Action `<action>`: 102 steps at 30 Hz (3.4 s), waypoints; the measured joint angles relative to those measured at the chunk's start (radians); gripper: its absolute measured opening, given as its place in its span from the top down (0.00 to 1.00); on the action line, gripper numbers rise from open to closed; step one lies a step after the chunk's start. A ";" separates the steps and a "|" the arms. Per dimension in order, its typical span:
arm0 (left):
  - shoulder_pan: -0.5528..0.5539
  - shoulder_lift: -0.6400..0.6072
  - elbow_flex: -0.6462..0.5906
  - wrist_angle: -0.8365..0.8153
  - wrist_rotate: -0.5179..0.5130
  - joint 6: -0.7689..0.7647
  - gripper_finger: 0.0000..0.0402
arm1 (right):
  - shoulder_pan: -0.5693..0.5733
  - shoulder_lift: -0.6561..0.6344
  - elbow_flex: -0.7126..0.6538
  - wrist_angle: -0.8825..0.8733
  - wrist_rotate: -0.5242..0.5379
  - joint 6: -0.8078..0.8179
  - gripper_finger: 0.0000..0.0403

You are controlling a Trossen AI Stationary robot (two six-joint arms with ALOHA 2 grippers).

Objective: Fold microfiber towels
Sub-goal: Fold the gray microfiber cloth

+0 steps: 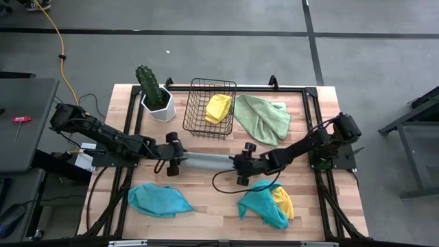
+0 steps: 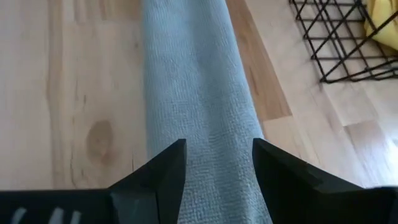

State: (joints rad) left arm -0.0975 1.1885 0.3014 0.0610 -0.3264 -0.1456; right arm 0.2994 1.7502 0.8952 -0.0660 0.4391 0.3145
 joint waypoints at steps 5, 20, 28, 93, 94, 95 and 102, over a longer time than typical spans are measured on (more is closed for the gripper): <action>0.000 0.000 -0.041 0.012 -0.045 -0.001 0.66 | -0.026 0.031 0.000 -0.035 -0.038 0.033 0.56; 0.000 -0.013 -0.026 -0.010 -0.083 0.032 0.66 | -0.009 -0.196 -0.001 -0.249 0.031 0.065 0.56; 0.000 -0.094 0.039 -0.129 -0.103 0.071 0.65 | 0.025 -0.272 -0.002 -0.575 0.028 0.515 0.56; -0.002 0.023 0.022 0.147 -0.056 0.096 0.66 | -0.058 -0.485 -0.361 -0.295 -0.108 0.900 1.00; -0.002 0.050 0.019 0.175 -0.056 0.103 0.66 | -0.055 -0.494 -0.361 -0.296 -0.118 0.901 1.00; -0.002 0.088 0.019 0.224 -0.056 0.108 0.67 | -0.052 -0.499 -0.360 -0.293 -0.132 0.901 1.00; -0.003 0.373 0.056 0.414 -0.079 0.162 0.84 | -0.018 -0.501 -0.359 -0.294 -0.199 0.920 1.00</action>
State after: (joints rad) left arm -0.1001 1.5613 0.3570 0.4747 -0.4054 0.0165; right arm 0.2816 1.2491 0.5359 -0.3604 0.2403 1.2346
